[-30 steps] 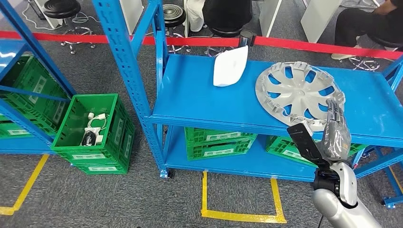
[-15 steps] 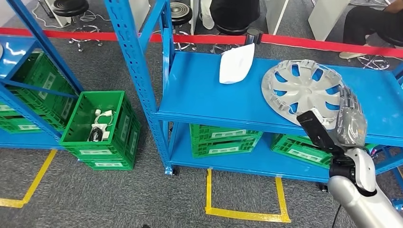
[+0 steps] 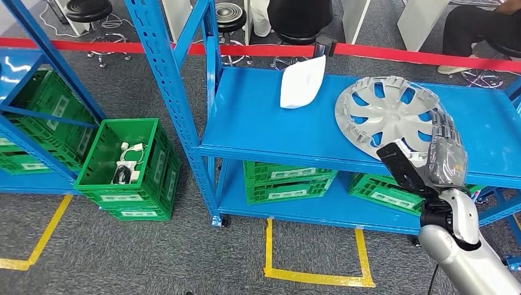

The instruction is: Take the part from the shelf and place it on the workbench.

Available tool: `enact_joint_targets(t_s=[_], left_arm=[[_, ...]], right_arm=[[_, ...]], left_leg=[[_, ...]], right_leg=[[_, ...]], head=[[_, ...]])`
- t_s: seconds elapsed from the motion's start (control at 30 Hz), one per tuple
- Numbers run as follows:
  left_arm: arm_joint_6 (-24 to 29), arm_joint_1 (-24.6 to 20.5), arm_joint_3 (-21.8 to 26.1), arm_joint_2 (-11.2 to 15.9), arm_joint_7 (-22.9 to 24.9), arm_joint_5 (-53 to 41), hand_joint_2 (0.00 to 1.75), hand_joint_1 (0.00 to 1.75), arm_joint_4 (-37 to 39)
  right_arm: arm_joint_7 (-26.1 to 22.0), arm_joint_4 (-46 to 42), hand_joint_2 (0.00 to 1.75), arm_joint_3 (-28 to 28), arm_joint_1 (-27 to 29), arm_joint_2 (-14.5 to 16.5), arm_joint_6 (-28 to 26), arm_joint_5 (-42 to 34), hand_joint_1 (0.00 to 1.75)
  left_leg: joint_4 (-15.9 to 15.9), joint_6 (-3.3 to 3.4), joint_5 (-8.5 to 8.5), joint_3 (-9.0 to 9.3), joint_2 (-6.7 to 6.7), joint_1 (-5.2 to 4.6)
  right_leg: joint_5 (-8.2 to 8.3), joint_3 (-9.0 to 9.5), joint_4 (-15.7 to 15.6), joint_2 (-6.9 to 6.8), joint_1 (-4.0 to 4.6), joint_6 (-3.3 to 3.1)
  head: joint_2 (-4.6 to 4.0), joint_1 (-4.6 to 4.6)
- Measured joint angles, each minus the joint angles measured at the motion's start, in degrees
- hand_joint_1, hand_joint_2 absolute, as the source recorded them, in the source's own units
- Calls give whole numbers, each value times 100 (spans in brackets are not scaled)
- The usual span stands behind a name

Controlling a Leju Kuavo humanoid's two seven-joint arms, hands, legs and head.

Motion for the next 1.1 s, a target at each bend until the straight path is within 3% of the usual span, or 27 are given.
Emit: enact_joint_targets(t_s=[0.3,0.5,0.57,0.67,0.7,0.73,0.77,0.83,0.9,1.03,1.1], left_arm=[[-22,0,-12,4,-13,-7,0,0,0],[-18,1,-135,26,-14,-126,0,0,-1],[-8,-1,-182,38,-7,-169,0,0,-2],[13,5,-263,49,1,-269,0,0,-2],[18,12,-296,51,9,-310,0,0,-2],[22,17,-329,52,19,-347,0,0,-2],[27,21,-365,52,28,-372,0,0,-2],[39,23,-432,53,44,-388,0,0,-3],[53,14,-481,58,52,-390,0,0,-5],[66,20,-572,79,64,-374,0,0,-11],[67,10,-599,82,68,-348,0,0,-11]], right_arm=[[-9,1,175,15,-7,7,5,1,0],[-54,2,175,142,-30,79,0,32,0],[-54,2,175,183,-48,88,-8,43,0],[-74,18,175,253,-63,102,-11,32,0],[-91,30,175,280,-58,112,-12,19,0],[-114,46,175,307,-55,126,-14,7,0],[-135,63,175,337,-57,141,-21,1,0],[-165,98,175,394,-61,173,-46,-2,0],[-182,134,175,435,-66,209,-75,-13,0],[-205,191,175,501,-58,260,-112,-37,0],[-213,204,175,525,-71,276,-126,-41,0]], left_leg=[[8,6,-14,-4,-12,-15],[-69,104,-30,48,-21,-29],[-138,141,-37,157,-24,5],[-156,154,-65,241,-19,17],[-154,143,-84,262,-19,19],[-152,124,-109,289,-19,25],[-150,97,-138,329,-20,36],[-151,25,-213,426,-20,65],[-142,-57,-281,475,-11,69],[-57,-189,-359,519,11,61],[391,-235,-477,285,-16,75]], right_leg=[[3,8,-18,-4,-13,9],[51,15,48,-13,-51,90],[-44,-82,309,-2,-58,122],[-466,-584,1215,7,-92,190],[-527,-743,1443,6,-111,212],[-479,-821,1495,6,-133,231],[-314,-799,1344,5,-157,251],[145,-546,667,8,-193,298],[266,-360,169,3,-184,253],[179,-255,79,-5,-159,11],[145,-147,35,-3,-157,-61]], head=[[0,4],[0,-6],[0,9],[0,49],[0,55],[0,58],[0,63],[0,67],[-1,82],[0,35],[0,-16]])
